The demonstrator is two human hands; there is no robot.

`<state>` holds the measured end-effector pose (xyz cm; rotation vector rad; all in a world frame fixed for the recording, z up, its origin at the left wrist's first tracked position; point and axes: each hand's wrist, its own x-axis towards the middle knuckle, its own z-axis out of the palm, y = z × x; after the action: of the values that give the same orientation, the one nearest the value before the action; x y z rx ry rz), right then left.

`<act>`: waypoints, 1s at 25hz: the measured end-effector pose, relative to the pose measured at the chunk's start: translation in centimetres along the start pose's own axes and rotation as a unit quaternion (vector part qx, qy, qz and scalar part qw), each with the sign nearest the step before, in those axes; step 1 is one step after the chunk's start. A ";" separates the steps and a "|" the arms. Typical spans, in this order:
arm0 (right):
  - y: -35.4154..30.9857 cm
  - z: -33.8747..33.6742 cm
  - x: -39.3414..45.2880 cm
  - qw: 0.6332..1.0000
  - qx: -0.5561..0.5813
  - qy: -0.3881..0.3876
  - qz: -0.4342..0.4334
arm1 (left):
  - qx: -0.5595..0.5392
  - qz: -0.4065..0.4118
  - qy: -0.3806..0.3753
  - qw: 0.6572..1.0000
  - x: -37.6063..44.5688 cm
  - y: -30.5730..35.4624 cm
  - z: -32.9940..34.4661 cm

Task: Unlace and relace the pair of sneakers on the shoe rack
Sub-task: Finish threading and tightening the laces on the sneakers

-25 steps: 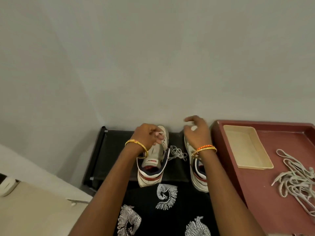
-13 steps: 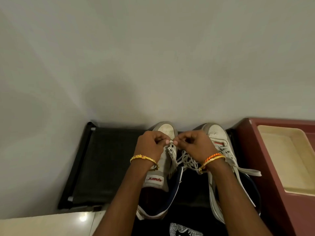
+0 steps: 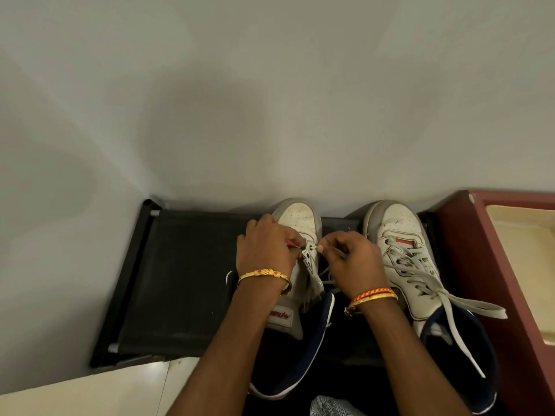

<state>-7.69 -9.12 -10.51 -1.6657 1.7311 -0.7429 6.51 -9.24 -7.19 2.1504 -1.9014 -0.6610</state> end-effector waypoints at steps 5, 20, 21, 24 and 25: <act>-0.6 0.1 0.0 1.000 0.027 -0.011 0.010 | 0.012 -0.003 -0.005 1.000 -0.2 0.0 0.2; -1.4 1.6 0.5 0.971 0.169 -0.111 0.130 | -0.069 -0.012 0.059 0.996 -0.1 0.0 -0.5; -1.5 1.7 0.5 0.975 0.155 -0.106 0.118 | -0.079 -0.022 0.084 0.993 -0.2 -0.1 -1.3; -1.4 1.7 0.7 0.984 0.101 -0.109 0.099 | -0.118 -0.055 0.190 0.973 -0.4 -0.9 -4.0; -1.3 1.6 0.6 0.985 0.087 -0.111 0.097 | -0.139 -0.067 0.227 0.962 -0.4 -1.4 -4.9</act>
<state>-5.59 -9.80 -10.61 -1.3833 1.5946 -0.5762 9.90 -9.31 -3.33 2.0401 -1.3518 -0.3811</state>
